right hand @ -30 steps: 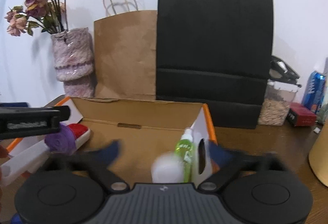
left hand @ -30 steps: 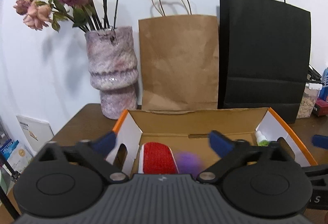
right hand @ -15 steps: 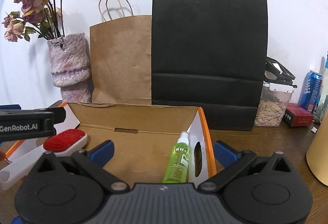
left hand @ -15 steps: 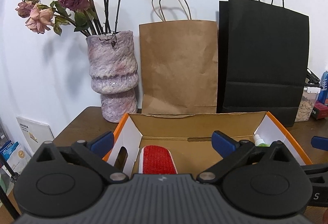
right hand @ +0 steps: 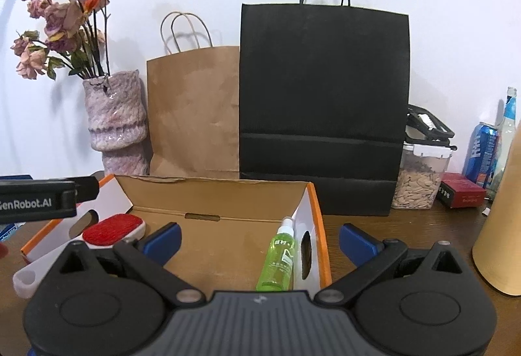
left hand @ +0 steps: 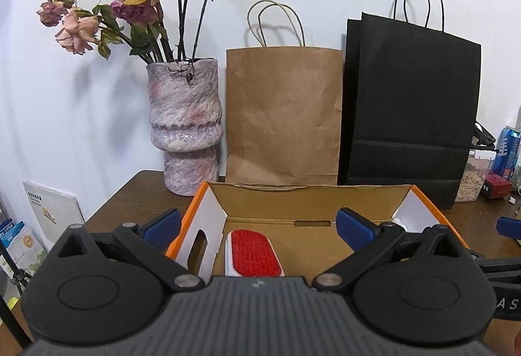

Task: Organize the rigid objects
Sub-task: 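Withdraw both tools from the box back toward the table items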

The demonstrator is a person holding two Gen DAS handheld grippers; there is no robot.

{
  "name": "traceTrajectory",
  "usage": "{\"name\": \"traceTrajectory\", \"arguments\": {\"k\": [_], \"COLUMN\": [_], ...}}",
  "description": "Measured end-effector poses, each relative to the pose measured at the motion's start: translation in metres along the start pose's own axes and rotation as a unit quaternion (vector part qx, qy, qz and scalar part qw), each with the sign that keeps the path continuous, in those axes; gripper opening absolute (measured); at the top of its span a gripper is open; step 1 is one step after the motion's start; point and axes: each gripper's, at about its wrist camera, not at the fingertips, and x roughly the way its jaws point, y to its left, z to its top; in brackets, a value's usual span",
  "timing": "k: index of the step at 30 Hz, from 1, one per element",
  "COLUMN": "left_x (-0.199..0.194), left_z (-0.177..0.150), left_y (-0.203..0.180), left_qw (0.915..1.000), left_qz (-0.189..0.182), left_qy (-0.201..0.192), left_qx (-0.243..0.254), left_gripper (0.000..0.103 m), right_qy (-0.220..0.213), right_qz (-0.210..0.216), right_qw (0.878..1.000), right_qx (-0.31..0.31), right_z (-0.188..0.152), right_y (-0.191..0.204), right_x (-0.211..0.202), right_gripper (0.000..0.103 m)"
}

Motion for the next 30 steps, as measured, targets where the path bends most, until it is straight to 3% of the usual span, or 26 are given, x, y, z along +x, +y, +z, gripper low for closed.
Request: {"name": "traceTrajectory", "arguments": {"k": [30], "left_x": [-0.081], "left_z": [-0.028], "left_y": [0.028], "left_qw": [0.9997], "left_qz": [-0.011], "left_qy": [0.007], "left_qx": [-0.021], "left_gripper": [0.103], "right_qy": [-0.013], "right_qz": [0.011], "right_qw": [1.000], "right_qx": [0.008], "right_z": [-0.030], "right_y": [0.014], "right_x": [-0.090], "right_gripper": [0.103]}}
